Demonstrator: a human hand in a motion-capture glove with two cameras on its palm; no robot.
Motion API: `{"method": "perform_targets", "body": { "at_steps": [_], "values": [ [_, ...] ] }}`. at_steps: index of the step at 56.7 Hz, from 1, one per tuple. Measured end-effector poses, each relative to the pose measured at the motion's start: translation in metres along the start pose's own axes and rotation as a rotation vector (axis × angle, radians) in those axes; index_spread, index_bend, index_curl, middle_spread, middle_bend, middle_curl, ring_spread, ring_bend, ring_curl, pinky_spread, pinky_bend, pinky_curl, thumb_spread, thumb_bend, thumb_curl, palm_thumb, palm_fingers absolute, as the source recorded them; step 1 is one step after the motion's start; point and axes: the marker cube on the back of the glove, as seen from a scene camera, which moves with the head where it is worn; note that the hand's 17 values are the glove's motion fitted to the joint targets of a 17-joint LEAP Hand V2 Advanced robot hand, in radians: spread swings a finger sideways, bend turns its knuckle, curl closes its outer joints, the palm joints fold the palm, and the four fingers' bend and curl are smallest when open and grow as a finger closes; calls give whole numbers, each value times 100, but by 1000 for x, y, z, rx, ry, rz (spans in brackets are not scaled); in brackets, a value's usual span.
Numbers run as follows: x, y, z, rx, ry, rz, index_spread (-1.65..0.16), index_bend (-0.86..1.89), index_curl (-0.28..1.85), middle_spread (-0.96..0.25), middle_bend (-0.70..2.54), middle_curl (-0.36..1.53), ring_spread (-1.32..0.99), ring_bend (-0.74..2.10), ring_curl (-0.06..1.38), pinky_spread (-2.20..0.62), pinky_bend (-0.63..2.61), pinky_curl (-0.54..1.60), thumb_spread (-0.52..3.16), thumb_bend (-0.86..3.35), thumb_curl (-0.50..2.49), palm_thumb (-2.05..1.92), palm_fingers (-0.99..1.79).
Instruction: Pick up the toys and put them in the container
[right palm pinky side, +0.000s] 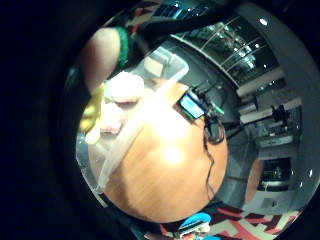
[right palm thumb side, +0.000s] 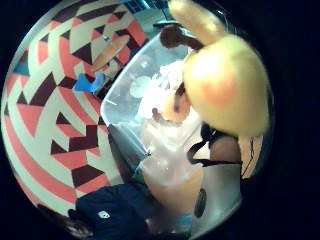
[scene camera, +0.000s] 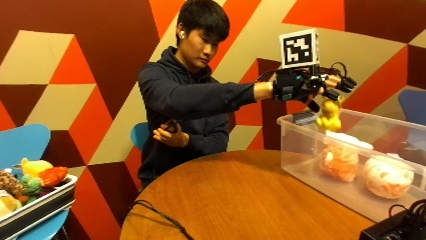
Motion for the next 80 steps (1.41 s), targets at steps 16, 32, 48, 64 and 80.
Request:
{"method": "perform_targets", "body": {
  "at_steps": [16, 32, 48, 64, 80],
  "values": [
    [36, 31, 3, 69, -133, 104, -30, 18, 59, -11, 18, 69, -13, 34, 47, 0, 94, 43, 145, 9, 81, 35, -17],
    [89, 76, -12, 116, -128, 183, -28, 19, 54, -4, 17, 58, -8, 25, 42, 4, 81, 36, 151, 7, 62, 32, -3],
    [119, 121, -7, 99, -79, 216, -27, 24, 55, -2, 18, 51, -6, 20, 41, 5, 77, 34, 155, 7, 51, 34, 2],
    [132, 134, 1, 88, -79, 228, -27, 24, 55, -2, 18, 47, -6, 19, 39, 5, 74, 34, 156, 7, 45, 35, 4],
    [136, 141, 10, 71, -79, 231, -26, 24, 55, -2, 18, 45, -6, 19, 38, 5, 73, 34, 156, 7, 41, 36, 5]
  ]
}}
